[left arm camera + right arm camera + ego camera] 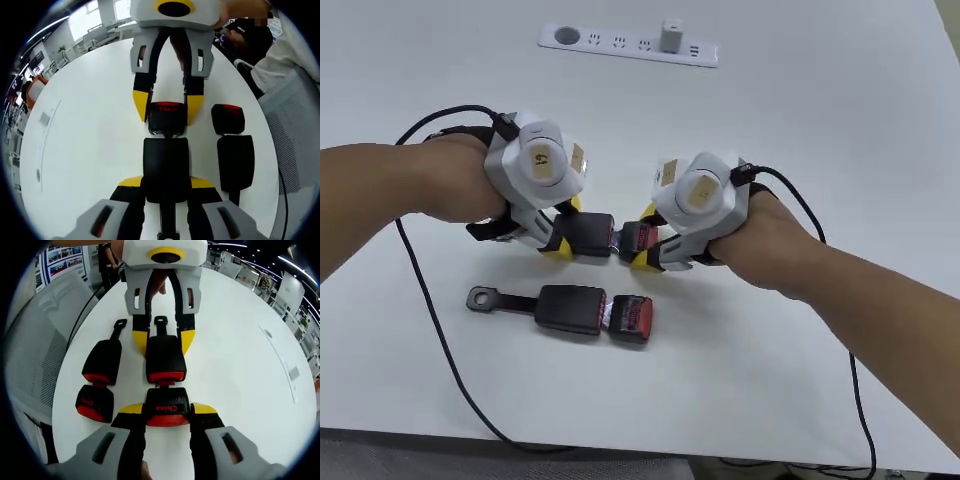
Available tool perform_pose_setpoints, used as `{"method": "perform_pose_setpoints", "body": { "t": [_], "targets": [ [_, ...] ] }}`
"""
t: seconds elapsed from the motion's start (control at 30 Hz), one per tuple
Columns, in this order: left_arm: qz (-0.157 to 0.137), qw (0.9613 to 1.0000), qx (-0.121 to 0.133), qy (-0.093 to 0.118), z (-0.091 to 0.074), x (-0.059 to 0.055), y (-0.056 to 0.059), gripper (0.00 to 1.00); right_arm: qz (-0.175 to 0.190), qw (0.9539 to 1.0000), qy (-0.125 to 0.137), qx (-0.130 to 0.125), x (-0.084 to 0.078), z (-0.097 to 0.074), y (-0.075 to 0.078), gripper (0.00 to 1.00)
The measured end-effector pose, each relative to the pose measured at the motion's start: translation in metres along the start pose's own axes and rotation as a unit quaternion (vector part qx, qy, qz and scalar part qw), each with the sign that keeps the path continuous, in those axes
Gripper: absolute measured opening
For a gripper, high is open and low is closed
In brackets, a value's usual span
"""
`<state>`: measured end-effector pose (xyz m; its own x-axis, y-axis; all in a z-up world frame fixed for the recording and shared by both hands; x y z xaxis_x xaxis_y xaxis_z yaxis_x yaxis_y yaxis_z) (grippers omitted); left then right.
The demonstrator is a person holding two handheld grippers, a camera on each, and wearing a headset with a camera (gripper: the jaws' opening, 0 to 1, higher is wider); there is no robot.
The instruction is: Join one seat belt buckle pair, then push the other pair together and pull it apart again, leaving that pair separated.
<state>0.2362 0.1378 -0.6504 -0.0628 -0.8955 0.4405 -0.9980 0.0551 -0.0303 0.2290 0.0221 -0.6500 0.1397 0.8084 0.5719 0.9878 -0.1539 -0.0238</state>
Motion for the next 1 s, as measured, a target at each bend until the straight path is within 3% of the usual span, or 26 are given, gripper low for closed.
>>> {"method": "perform_pose_setpoints", "body": {
  "t": [0.33, 0.67, 1.0],
  "targets": [
    [-0.002, 0.9999, 0.001, 0.012, 0.000, 0.000, 0.001, 0.32, 0.000, 1.0000, -0.009, 0.002, -0.008, -0.006, 0.001, 0.32],
    [-0.001, 1.0000, 0.001, 0.009, -0.002, 0.003, 0.002, 0.32, -0.013, 0.9998, -0.013, 0.001, -0.014, -0.010, 0.004, 0.33],
    [0.002, 1.0000, -0.002, 0.008, -0.002, 0.005, 0.003, 0.32, 0.007, 0.9997, -0.020, -0.009, -0.043, -0.033, 0.009, 0.33]
  ]
}}
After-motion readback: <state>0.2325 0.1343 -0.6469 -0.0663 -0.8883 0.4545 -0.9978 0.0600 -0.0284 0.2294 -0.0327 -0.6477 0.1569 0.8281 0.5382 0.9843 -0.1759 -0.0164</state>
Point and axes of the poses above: the centre of the closed fingertips' face, and the gripper's own axes: z roughly forward along the fingers, y roughly to its right, x roughly out of its top, the point moved 5 cm from there along -z, roughly backward along the fingers, and after that the axes turned 5 degrees about z, right-handed, at the moved point
